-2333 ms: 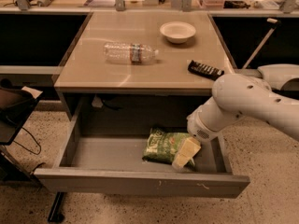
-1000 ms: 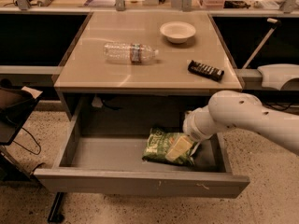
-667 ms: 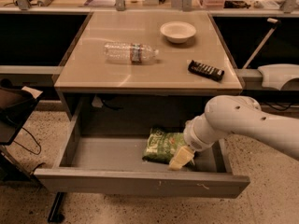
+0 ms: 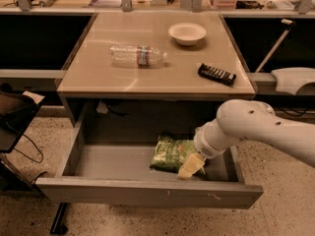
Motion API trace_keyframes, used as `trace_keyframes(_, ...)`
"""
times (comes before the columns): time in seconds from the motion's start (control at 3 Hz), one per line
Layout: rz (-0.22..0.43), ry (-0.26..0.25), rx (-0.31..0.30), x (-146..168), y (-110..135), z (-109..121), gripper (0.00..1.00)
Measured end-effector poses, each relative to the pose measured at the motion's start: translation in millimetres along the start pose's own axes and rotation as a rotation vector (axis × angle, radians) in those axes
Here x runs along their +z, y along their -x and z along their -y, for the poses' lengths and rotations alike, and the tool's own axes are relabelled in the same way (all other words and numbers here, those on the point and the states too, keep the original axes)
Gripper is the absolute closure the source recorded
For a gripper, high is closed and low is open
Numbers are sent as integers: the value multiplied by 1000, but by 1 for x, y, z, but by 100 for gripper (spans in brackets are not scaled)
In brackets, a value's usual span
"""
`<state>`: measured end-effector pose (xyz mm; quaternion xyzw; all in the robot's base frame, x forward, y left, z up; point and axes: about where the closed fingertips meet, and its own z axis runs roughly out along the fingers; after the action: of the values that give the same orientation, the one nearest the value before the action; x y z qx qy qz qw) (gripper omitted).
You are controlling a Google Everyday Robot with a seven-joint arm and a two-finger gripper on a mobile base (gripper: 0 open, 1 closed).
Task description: Pick green jalapeno chip bag from top drawer and place on counter
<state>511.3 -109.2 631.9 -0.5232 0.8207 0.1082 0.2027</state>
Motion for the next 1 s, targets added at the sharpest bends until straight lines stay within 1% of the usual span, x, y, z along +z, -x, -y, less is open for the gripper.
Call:
trace_keyframes(0.33,49,42,53,13,-4,15,0)
trace_keyframes(0.67,56,49,60,17,-3,17,0)
trace_keyframes(1.0,56,49,60,17,-3,17,19)
